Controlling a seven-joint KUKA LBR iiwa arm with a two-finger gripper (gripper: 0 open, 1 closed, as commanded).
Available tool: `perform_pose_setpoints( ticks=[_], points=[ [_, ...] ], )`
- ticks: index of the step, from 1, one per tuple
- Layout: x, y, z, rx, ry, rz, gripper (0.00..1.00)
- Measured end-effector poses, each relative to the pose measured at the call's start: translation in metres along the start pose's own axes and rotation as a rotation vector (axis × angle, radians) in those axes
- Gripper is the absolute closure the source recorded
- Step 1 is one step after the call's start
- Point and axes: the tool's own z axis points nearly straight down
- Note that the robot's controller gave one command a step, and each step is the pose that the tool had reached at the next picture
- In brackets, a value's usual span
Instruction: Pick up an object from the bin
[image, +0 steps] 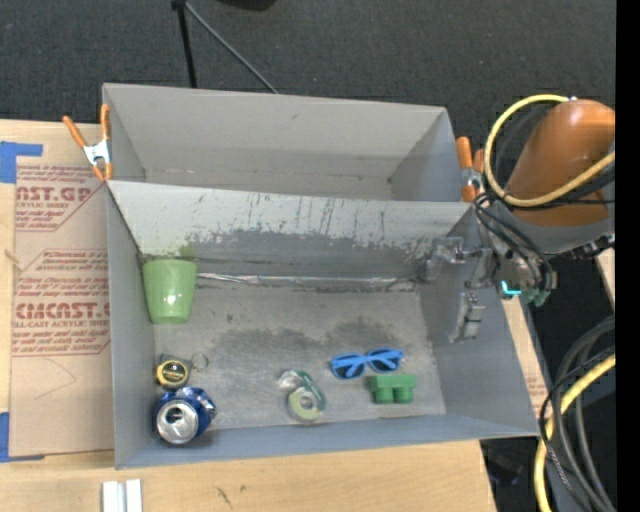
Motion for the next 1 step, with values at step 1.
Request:
perform_pose_setpoints(
  ticks=[1],
  points=[
    [0.0281, 0.0222, 0.1062, -0.002, 0.0, -0.252, 0.0]
  ],
)
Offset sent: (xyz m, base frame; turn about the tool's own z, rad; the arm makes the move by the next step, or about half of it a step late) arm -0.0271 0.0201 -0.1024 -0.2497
